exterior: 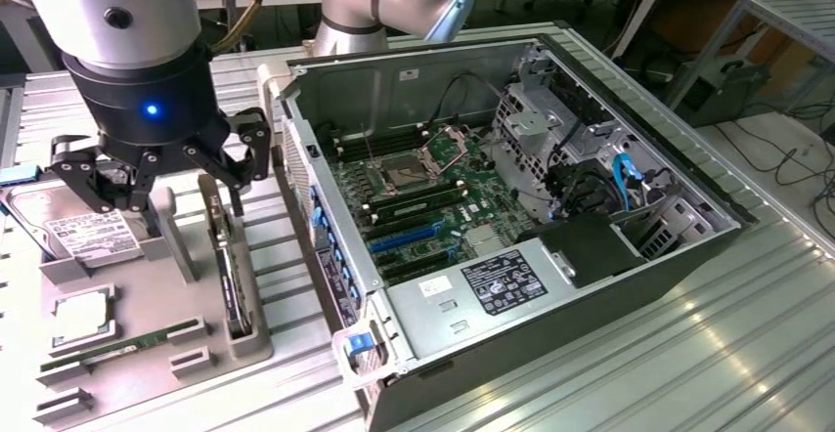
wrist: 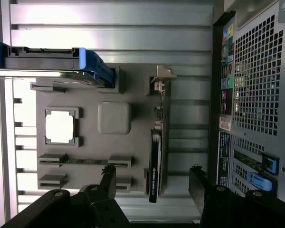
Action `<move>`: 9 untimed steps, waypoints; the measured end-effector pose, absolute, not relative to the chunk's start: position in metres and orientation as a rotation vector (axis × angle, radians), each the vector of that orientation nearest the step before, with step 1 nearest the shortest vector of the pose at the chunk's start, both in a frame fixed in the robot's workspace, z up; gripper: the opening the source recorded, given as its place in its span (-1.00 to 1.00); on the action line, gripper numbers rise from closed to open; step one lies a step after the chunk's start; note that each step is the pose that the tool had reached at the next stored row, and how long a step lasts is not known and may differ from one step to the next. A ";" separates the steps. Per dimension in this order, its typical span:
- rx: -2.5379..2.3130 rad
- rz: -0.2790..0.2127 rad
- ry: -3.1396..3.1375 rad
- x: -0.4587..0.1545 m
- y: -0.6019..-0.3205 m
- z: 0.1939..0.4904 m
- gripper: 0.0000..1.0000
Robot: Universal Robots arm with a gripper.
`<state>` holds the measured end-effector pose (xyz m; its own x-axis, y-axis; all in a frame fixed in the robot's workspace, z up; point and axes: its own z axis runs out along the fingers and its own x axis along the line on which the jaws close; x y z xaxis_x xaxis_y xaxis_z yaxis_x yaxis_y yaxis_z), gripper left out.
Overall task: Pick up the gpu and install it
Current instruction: 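Pick up the gpu and move the gpu toward the slot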
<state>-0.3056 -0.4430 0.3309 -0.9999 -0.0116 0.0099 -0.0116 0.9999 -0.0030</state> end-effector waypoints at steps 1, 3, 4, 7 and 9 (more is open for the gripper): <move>0.018 0.005 -3.132 -0.306 -0.443 0.330 0.44; 0.018 0.005 -3.131 -0.306 -0.443 0.327 0.44; 0.018 0.005 -3.131 -0.306 -0.443 0.326 0.44; 0.018 0.005 -3.131 -0.306 -0.443 0.321 0.44; 0.018 0.005 -3.130 -0.306 -0.443 0.319 0.44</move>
